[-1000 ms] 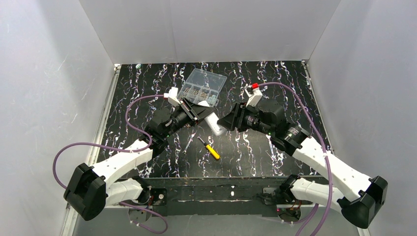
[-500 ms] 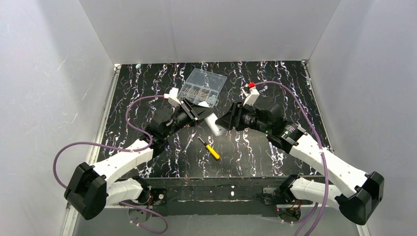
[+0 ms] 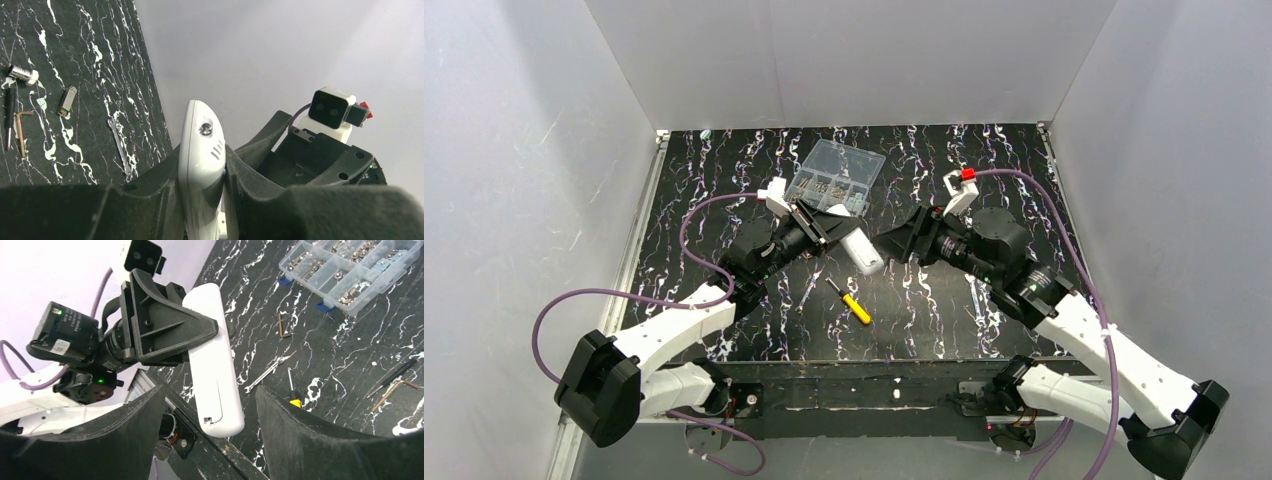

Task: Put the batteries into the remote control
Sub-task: Load the battery cover into the remote control.

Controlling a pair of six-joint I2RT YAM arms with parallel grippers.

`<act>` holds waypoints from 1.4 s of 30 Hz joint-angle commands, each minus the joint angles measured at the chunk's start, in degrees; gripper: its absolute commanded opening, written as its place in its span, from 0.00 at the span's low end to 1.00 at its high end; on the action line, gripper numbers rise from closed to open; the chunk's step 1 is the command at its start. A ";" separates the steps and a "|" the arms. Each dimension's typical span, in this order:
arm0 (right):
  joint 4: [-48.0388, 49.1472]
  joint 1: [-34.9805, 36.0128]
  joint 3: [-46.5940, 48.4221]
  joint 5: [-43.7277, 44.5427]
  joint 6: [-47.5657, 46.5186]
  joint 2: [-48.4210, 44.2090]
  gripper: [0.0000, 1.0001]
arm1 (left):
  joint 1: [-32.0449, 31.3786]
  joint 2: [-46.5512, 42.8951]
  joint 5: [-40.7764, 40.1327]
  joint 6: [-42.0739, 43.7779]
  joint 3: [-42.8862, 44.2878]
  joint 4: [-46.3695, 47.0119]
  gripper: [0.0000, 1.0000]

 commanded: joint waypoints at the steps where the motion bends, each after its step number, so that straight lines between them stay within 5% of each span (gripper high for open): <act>1: 5.06 -0.11 -3.32 0.35 4.56 -1.77 0.76 | -0.25 -0.65 -1.48 -0.14 1.60 6.52 0.00; 18: 25.37 -0.19 -14.94 -1.82 17.68 -0.68 0.79 | -0.16 0.09 -2.91 -1.21 2.34 8.11 0.00; 33: 26.55 -0.89 -15.14 -3.19 18.33 0.16 0.73 | -0.23 0.27 -2.71 -1.14 2.53 8.09 0.00; 40: 26.63 -0.98 -14.65 -4.46 18.44 1.53 0.59 | -0.16 0.12 -2.68 -0.91 2.47 8.09 0.00; 42: 26.87 -1.06 -14.69 -4.73 18.55 1.67 0.44 | -0.16 0.11 -2.68 -0.86 2.51 8.12 0.00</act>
